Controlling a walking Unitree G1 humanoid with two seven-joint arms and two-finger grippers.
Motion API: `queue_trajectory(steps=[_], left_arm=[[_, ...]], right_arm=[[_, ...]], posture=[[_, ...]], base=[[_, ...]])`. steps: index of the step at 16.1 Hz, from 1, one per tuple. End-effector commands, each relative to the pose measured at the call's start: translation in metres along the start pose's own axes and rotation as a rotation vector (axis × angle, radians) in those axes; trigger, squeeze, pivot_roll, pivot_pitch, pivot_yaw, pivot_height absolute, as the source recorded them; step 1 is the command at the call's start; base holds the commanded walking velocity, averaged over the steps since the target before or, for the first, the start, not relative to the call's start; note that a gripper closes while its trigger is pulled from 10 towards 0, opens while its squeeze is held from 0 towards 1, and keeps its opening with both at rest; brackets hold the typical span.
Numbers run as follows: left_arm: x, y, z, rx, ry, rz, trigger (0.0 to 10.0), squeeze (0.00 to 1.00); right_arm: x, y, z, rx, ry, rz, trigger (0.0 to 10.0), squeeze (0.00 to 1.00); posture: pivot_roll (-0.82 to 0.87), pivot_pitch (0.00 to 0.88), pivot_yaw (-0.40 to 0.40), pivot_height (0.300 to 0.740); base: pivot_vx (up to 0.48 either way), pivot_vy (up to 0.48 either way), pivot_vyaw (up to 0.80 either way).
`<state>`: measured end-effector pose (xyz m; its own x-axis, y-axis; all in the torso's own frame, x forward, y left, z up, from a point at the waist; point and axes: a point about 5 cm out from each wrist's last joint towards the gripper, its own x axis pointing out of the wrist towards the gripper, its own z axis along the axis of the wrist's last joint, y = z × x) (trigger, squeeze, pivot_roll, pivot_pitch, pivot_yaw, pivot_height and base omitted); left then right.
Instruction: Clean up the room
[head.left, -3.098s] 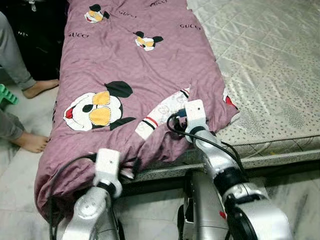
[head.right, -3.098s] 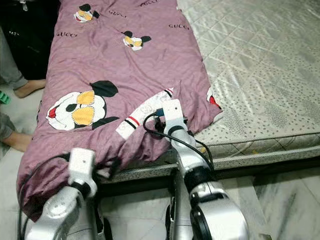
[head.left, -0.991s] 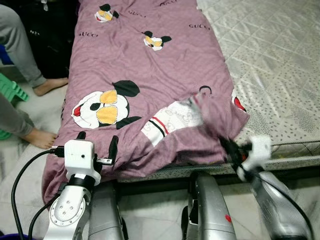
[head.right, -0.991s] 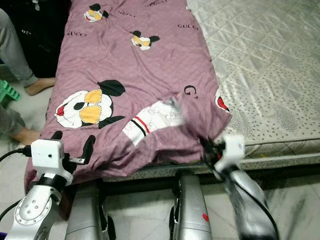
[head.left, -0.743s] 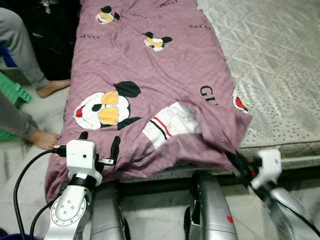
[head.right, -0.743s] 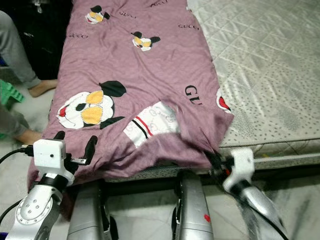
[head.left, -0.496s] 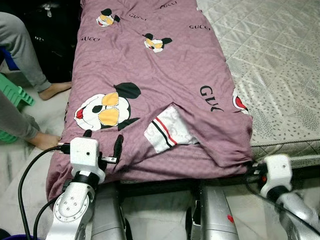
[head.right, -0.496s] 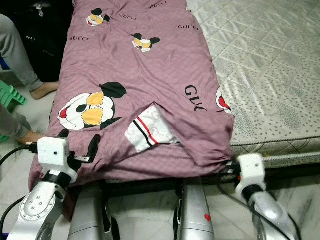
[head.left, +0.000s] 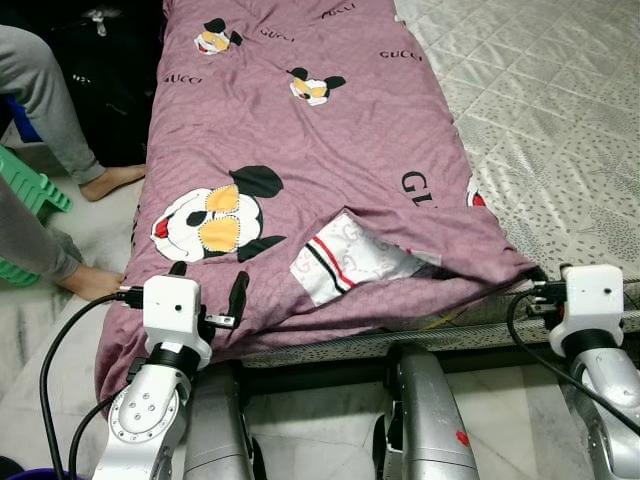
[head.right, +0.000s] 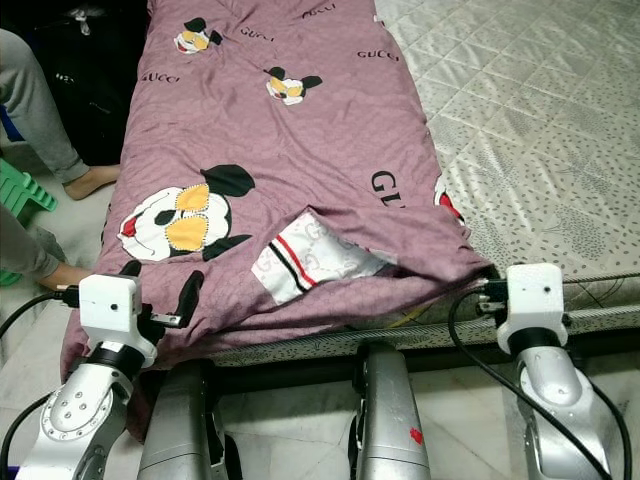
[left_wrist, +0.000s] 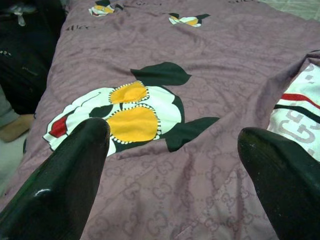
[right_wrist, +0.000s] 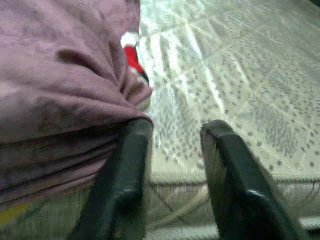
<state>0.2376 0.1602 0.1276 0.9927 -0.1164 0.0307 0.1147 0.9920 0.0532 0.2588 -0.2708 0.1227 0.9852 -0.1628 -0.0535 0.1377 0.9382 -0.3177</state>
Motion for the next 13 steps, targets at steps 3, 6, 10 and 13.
queue_trajectory(steps=[3,6,10,13], left_arm=[[0.001,0.003,-0.004,0.0,0.019,0.006,10.0,0.0],[0.002,0.002,-0.005,-0.003,0.018,0.006,10.0,0.0],[0.009,-0.005,-0.005,-0.017,0.008,-0.022,10.0,0.0],[0.012,-0.005,-0.004,-0.016,-0.001,-0.029,10.0,0.0]], right_arm=[[-0.033,-0.005,-0.035,-0.072,0.168,-0.075,10.0,1.0],[-0.065,0.001,-0.04,-0.08,0.195,-0.074,10.0,1.0],[-0.085,0.002,-0.051,-0.067,0.231,-0.045,10.0,1.0],[-0.049,0.025,0.002,0.104,-0.008,0.066,10.0,1.0]], posture=[[0.06,0.2,0.065,0.528],[0.03,0.204,0.063,0.528],[0.0,0.197,0.079,0.528],[0.01,0.187,0.082,0.528]], base=[[0.0,0.0,0.0],[0.0,0.0,0.0],[0.0,0.0,0.0],[0.0,0.0,0.0]])
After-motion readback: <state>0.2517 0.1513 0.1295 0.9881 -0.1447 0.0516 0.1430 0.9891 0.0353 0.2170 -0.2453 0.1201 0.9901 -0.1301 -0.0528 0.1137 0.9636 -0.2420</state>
